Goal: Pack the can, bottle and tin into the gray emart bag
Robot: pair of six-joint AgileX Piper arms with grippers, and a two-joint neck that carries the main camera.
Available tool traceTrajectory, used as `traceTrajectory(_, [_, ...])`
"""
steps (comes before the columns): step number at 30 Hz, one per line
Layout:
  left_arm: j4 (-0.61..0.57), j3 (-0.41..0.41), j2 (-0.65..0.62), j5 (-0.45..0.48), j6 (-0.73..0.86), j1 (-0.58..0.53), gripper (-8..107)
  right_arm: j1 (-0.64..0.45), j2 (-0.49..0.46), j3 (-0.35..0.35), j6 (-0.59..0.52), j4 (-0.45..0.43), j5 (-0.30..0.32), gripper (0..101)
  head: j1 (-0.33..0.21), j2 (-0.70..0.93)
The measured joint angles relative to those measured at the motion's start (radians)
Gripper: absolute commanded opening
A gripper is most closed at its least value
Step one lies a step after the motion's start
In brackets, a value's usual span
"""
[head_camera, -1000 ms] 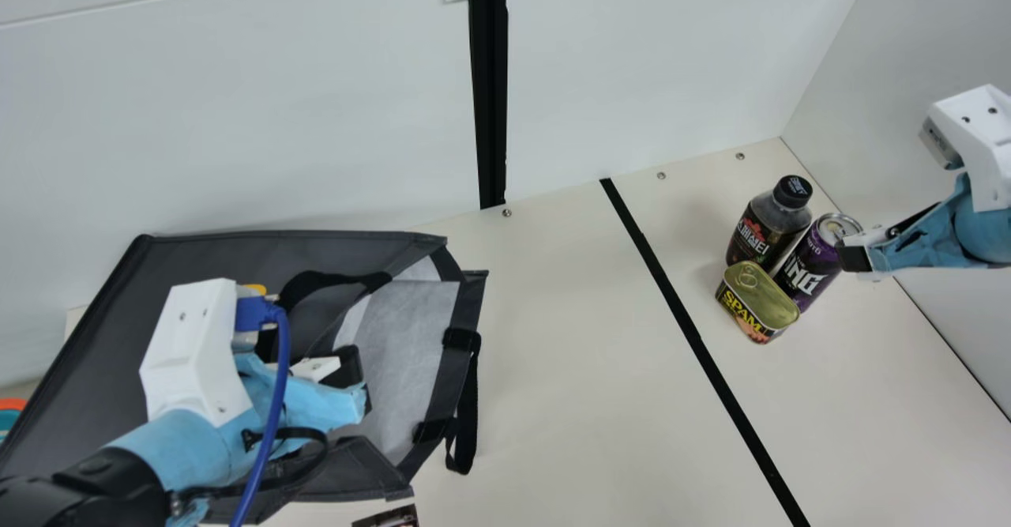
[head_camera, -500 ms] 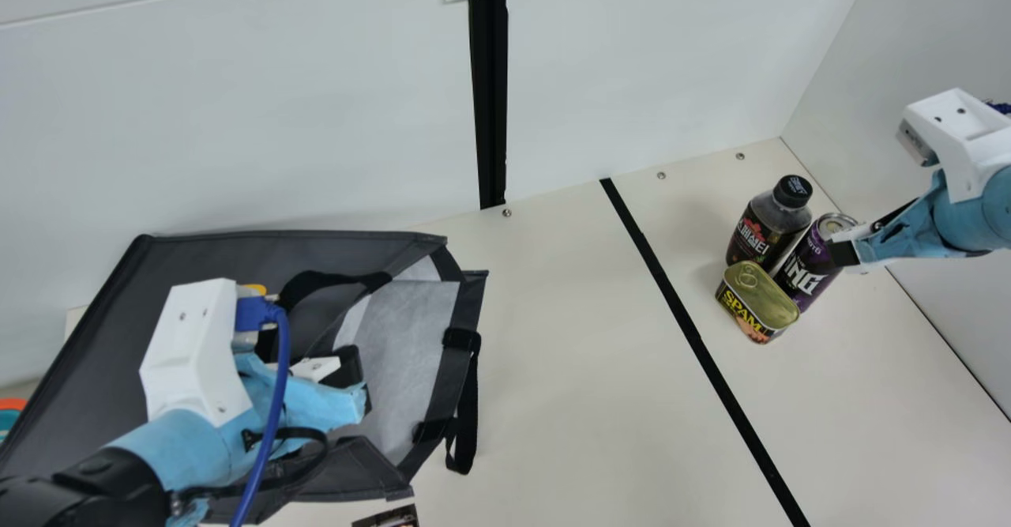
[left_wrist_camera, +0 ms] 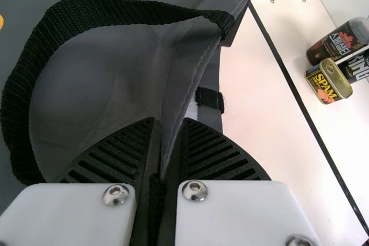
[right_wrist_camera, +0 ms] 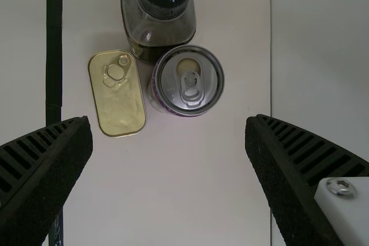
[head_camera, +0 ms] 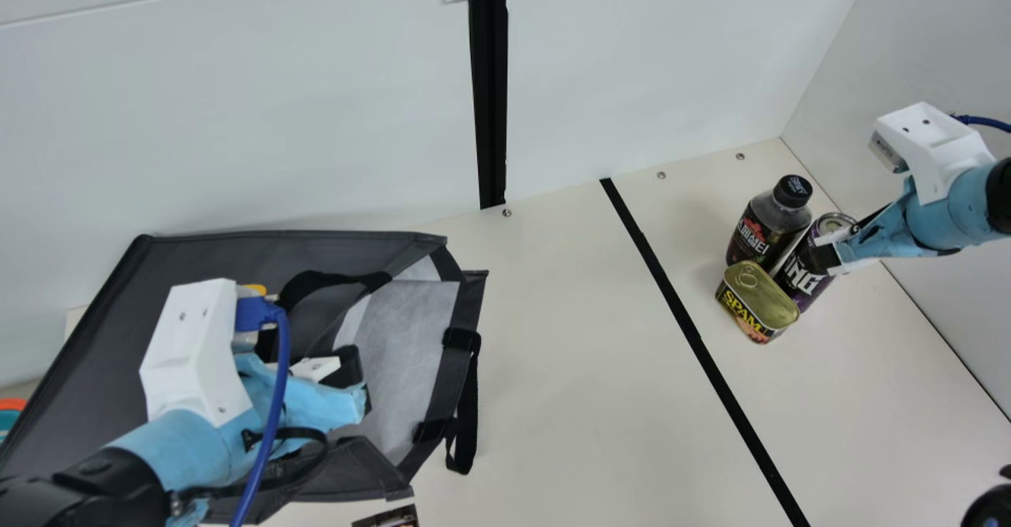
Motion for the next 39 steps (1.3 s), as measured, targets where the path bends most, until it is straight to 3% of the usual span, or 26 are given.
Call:
traceTrajectory(24, [0.0,0.0,0.0,0.0,0.0,0.0,10,0.041,0.205,-0.137,0.02,-0.031,-0.033,91,0.0,-0.002])
traceTrajectory(39, [0.0,0.0,0.0,0.0,0.0,0.0,10,0.045,0.28,-0.168,0.02,-0.032,-0.036,91,0.0,-0.002])
